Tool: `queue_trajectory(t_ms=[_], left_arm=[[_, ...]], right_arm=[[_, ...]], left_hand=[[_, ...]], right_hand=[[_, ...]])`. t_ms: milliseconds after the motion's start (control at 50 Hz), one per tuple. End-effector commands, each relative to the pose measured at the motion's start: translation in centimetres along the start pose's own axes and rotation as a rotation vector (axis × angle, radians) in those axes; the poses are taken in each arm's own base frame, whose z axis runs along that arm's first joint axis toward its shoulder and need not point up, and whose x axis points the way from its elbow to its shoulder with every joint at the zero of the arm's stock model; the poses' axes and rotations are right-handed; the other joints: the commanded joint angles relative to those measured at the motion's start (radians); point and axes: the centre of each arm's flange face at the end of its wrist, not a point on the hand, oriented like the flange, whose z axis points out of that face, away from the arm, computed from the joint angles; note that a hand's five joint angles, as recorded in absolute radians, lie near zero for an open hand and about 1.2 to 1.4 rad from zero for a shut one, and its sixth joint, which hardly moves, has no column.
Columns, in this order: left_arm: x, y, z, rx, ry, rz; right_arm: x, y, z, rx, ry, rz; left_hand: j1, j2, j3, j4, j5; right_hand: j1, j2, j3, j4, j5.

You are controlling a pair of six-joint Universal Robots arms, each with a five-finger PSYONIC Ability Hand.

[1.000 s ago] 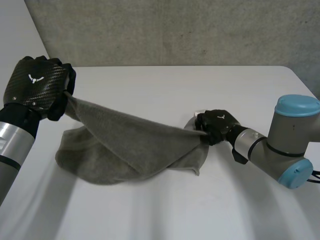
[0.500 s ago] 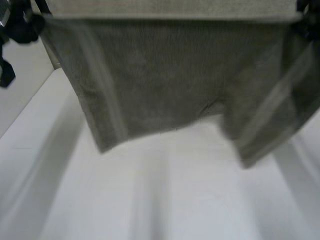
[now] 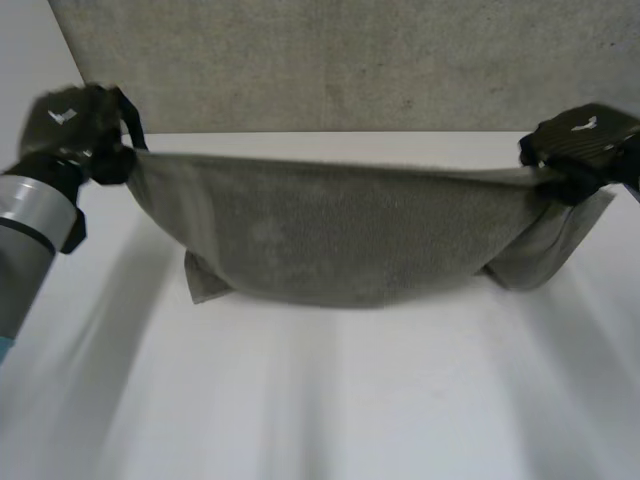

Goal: Fold the laundry

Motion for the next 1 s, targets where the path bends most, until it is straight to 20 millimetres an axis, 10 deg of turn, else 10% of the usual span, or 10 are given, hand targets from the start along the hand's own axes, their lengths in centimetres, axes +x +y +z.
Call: queue_trajectory(t_ms=[20,100,140,200,280,400,600,760,920,1000], left_arm=[[1.9,1.9,4.0,-0.004,0.058,0.109],[1.5,-2.4,8.7,0.169,0.029,0.133],[1.2,-4.7,9.6,0.250,0.010,0.137],[0.6,-9.6,10.6,0.414,-0.036,0.122],[0.0,-13.1,10.8,0.550,-0.078,0.073],[-0.2,-12.5,10.3,0.522,-0.079,-0.009],[0.6,2.1,6.0,0.085,-0.011,-0.018],[2.4,9.0,0.4,-0.064,0.120,0.019],[1.9,9.6,-1.7,-0.066,0.125,0.160],[1.2,8.8,-1.5,-0.045,0.101,0.170]], right_arm=[[-0.8,-1.0,5.4,0.011,0.039,-0.126],[1.3,-4.6,7.1,0.151,0.213,-0.212],[3.9,-10.9,6.3,0.406,0.455,-0.283],[6.4,-15.1,4.0,0.616,0.613,-0.243],[7.0,-16.6,2.1,0.704,0.602,-0.143],[3.0,-11.2,4.3,0.436,0.311,-0.035],[-5.6,-1.0,4.7,-0.023,-0.067,-0.081],[-10.3,5.9,4.7,-0.158,-0.175,-0.049],[-12.8,9.4,4.1,-0.188,-0.190,-0.024],[-13.3,9.7,3.5,-0.159,-0.162,-0.018]], left_hand=[[0.238,0.179,0.180,0.178,0.191],[0.238,0.179,0.180,0.178,0.191],[0.238,0.179,0.180,0.178,0.191],[0.238,0.179,0.180,0.178,0.191],[0.238,0.179,0.180,0.178,0.191],[0.238,0.179,0.180,0.178,0.191],[0.238,0.179,0.180,0.178,0.191],[0.238,0.179,0.180,0.178,0.191],[0.238,0.179,0.180,0.178,0.191],[0.238,0.179,0.180,0.178,0.191]], right_hand=[[0.039,0.047,0.049,0.059,0.063],[0.039,0.047,0.049,0.059,0.063],[0.039,0.047,0.049,0.059,0.063],[0.039,0.047,0.049,0.059,0.063],[0.039,0.047,0.049,0.059,0.063],[0.039,0.047,0.049,0.059,0.063],[0.039,0.047,0.049,0.059,0.063],[0.039,0.047,0.049,0.059,0.063],[0.039,0.047,0.049,0.059,0.063],[-0.376,-0.367,-0.365,-0.356,-0.351]])
